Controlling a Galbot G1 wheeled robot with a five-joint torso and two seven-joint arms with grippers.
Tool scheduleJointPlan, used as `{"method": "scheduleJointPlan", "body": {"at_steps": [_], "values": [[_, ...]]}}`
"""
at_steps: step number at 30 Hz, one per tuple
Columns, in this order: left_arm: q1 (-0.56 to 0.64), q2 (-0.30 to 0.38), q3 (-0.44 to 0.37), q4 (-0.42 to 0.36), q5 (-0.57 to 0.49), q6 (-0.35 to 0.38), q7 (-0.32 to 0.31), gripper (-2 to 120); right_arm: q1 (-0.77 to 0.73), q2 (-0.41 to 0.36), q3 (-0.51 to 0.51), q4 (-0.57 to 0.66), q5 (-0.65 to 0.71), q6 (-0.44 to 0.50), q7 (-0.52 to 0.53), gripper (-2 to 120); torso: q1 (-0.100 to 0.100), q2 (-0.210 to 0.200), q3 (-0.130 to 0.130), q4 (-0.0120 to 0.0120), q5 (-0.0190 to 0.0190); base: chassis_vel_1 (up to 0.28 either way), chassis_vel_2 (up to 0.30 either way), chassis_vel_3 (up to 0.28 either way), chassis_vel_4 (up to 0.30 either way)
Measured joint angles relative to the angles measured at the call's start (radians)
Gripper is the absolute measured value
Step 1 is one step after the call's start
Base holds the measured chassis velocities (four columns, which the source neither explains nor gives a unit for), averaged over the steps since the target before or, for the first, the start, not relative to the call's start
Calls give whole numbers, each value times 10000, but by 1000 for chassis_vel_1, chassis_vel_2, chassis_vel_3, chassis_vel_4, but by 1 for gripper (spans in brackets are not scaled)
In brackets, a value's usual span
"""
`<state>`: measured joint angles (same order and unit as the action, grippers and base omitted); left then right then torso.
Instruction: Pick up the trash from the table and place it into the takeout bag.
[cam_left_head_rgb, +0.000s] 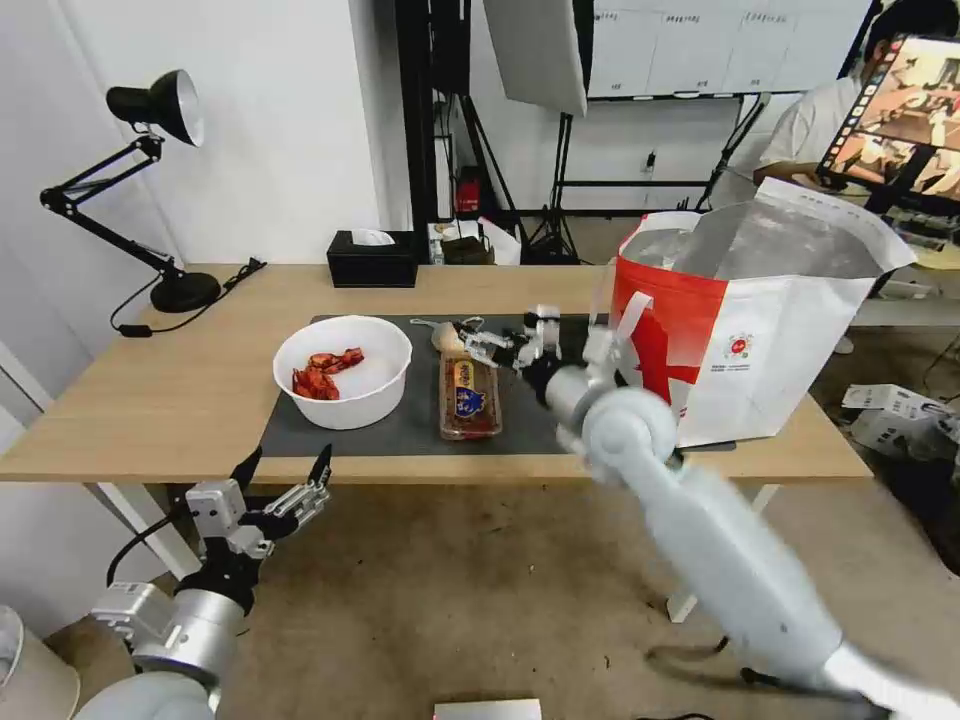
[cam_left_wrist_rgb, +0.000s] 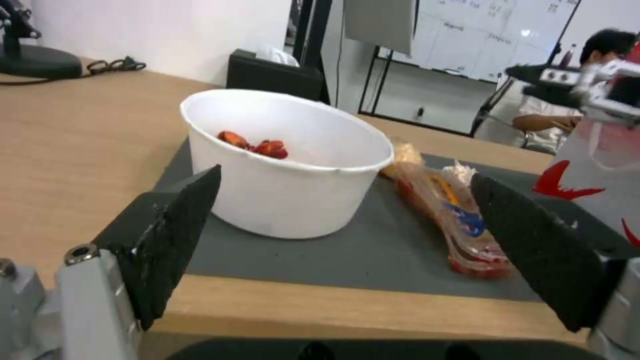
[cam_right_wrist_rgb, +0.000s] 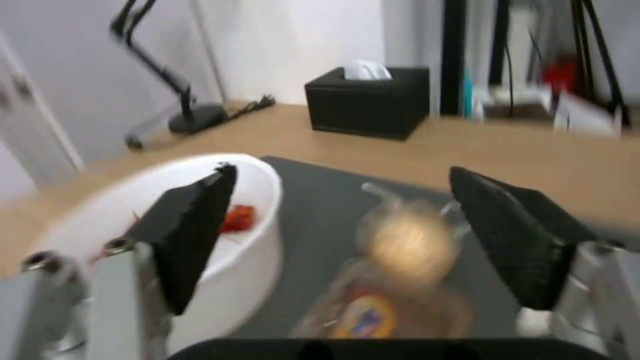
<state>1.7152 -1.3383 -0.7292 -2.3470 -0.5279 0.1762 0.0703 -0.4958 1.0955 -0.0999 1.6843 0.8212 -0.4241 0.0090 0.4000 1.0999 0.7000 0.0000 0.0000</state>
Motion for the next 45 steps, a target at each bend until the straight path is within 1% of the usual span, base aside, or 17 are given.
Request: {"method": "scheduleJointPlan", "body": {"at_steps": [1, 4, 6, 8, 10, 12, 13, 16, 20, 21, 22, 24, 25, 27, 28, 33, 45], "values": [[0, 0, 0, 0, 0, 0, 0, 100, 0, 0, 0, 0, 0, 0, 0, 79, 0, 0, 0, 0, 0, 0, 0, 0, 0], [-54, 139, 78, -22, -248, 107, -1, 100, 962, -387, -710, -1196, -882, 599, -1684, 65, 1, 0, 0, -1, 1, 0, 0, 0, 0], [-80, 189, 97, -58, -363, 187, 0, 100, 1166, -407, -890, -1502, -1032, 743, -2013, 61, 1, 0, 1, -1, 2, 0, 0, 0, 0], [-145, 272, 108, -135, -658, 396, -3, 100, 1686, -336, -1383, -2400, -1346, 1349, -2869, 52, 0, 0, 1, -1, 1, 0, 0, 0, 0], [-171, 298, 108, -157, -775, 485, -2, 100, 1834, -287, -1536, -2680, -1423, 1589, -3151, 48, 1, -1, 1, -1, 1, 0, 0, 0, 0], [-342, 397, 156, -226, -1382, 874, -27, 100, 2300, -34, -1922, -3661, -1646, 2159, -4167, 37, 1, -1, 1, 2, 1, 0, 0, 0, 0], [-342, 397, 156, -226, -1382, 874, -27, 100, 2300, -34, -1922, -3661, -1646, 2159, -4167, 37, 1, -1, 1, 2, 1, 0, 0, 0, 0], [-527, 427, 230, -224, -1922, 1258, -53, 100, 2612, 194, -2078, -4401, -2025, 2322, -5118, 26, 1, -1, 1, 1, 0, 0, 0, 0, 0], [-1065, 552, 529, -109, -3904, 1999, -252, 100, 2951, 377, -2447, -5172, -2194, 2420, -5840, 7, 1, -1, 1, 0, 0, 0, 0, 0, 0], [-1065, 552, 529, -109, -3904, 1999, -252, 100, 2951, 377, -2447, -5172, -2194, 2420, -5840, 7, 1, -1, 1, 0, 0, 0, 0, 0, 0], [-1254, 667, 623, -76, -4876, 2222, -456, 100, 3020, 407, -2508, -5303, -2214, 2424, -5909, 2, 1, -1, 0, 0, -1, 0, 0, 0, 0], [-1589, 942, 715, -65, -6780, 2634, -939, 100, 3065, 488, -2543, -5478, -2274, 2425, -5979, 0, 0, -1, 0, 0, -2, 0, 0, 0, 0], [-1589, 942, 715, -65, -6780, 2634, -939, 100, 3065, 488, -2543, -5478, -2274, 2425, -5979, 0, 0, -1, 0, 0, -2, 0, 0, 0, 0], [-2055, 1366, 796, -3, -9308, 2963, -1786, 100, 3111, 717, -2640, -5771, -2413, 2425, -6134, 0, 1, 0, 0, -3, 0, 0, 0, 0, 0], [-2248, 1559, 875, 151, -9913, 2992, -1982, 100, 3122, 815, -2707, -5875, -2500, 2426, -6207, 0, 0, 0, 0, 2, 0, 0, 0, 0, 0], [-2940, 2149, 1359, 905, -10616, 2966, -2160, 100, 3151, 1000, -2791, -6064, -2763, 2424, -6276, 0, 0, 0, 0, 1, -4, 0, 0, 0, 0], [-5184, 2790, 2678, 2896, -10794, 2691, -2369, 100, 3142, 1033, -2614, -6046, -3167, 2404, -5932, 0, 1, -1, 0, 0, 0, 0, 0, 0, 0]]}}
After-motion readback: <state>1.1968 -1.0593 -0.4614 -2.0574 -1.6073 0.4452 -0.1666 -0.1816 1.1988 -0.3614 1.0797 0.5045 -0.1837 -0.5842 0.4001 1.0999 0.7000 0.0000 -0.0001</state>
